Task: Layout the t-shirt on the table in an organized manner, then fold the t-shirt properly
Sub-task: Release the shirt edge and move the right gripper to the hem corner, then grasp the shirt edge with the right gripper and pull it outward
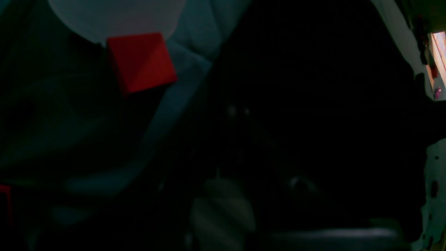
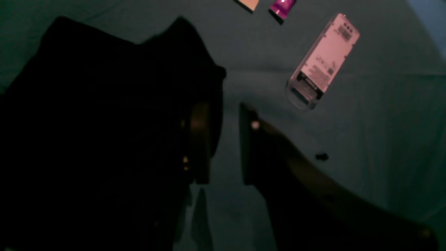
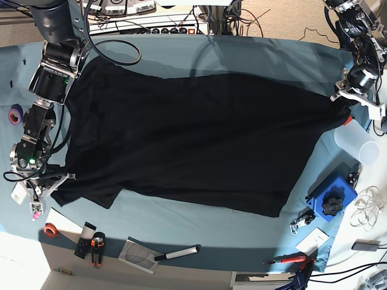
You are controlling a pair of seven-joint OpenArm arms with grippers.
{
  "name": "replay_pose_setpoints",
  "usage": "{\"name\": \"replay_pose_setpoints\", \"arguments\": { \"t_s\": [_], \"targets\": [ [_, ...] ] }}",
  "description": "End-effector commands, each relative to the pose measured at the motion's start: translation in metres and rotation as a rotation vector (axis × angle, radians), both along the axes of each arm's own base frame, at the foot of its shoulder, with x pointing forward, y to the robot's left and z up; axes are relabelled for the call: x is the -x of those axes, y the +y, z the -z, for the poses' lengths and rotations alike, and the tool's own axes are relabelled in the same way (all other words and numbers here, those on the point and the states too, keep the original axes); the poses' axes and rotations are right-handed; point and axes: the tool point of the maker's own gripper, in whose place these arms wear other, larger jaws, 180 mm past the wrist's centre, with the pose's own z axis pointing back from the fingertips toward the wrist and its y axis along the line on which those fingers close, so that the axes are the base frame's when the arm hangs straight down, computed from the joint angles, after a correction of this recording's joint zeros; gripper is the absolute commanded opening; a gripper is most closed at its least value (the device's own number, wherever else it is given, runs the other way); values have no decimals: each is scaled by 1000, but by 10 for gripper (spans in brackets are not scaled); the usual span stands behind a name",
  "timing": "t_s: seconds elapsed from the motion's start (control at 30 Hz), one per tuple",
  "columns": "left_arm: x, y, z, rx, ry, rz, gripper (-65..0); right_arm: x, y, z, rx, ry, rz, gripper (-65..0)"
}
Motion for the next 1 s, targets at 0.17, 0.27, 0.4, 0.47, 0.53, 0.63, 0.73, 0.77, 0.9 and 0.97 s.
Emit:
{"name": "replay_pose_setpoints", "arguments": {
  "t_s": [0.17,0.27,0.4,0.47,0.53,0.63,0.73,0.77,0.9,0.97],
  "targets": [
    [-6,6,-13,-19,-48,-4,-650,-34,-16,-81,66,-233,-7,-503],
    [-6,6,-13,-20,-48,-4,-650,-32,-27,-96,57,-211,48,-503],
    [-7,6,-14,-19,-49,-4,-650,-35,-31,-110,54,-214,68,-503],
    [-7,6,-14,-19,-49,-5,-650,-36,-32,-115,61,-231,65,-503],
    [-6,6,-13,-19,-48,-4,-650,-35,-34,-115,62,-224,71,-503],
    [-7,6,-13,-19,-48,-4,-650,-24,-36,-99,40,-128,103,-503],
    [-7,6,-14,-19,-49,-4,-650,-18,-33,-87,1,-93,102,-503],
    [-6,6,-13,-19,-48,-4,-650,-15,-33,-81,-33,-82,100,-503],
    [-6,6,-13,-18,-42,-1,-650,9,-35,-57,-230,-68,115,-503],
    [-6,6,-13,-18,-42,-1,-650,27,-37,-42,-354,-84,121,-504]
  ]
}}
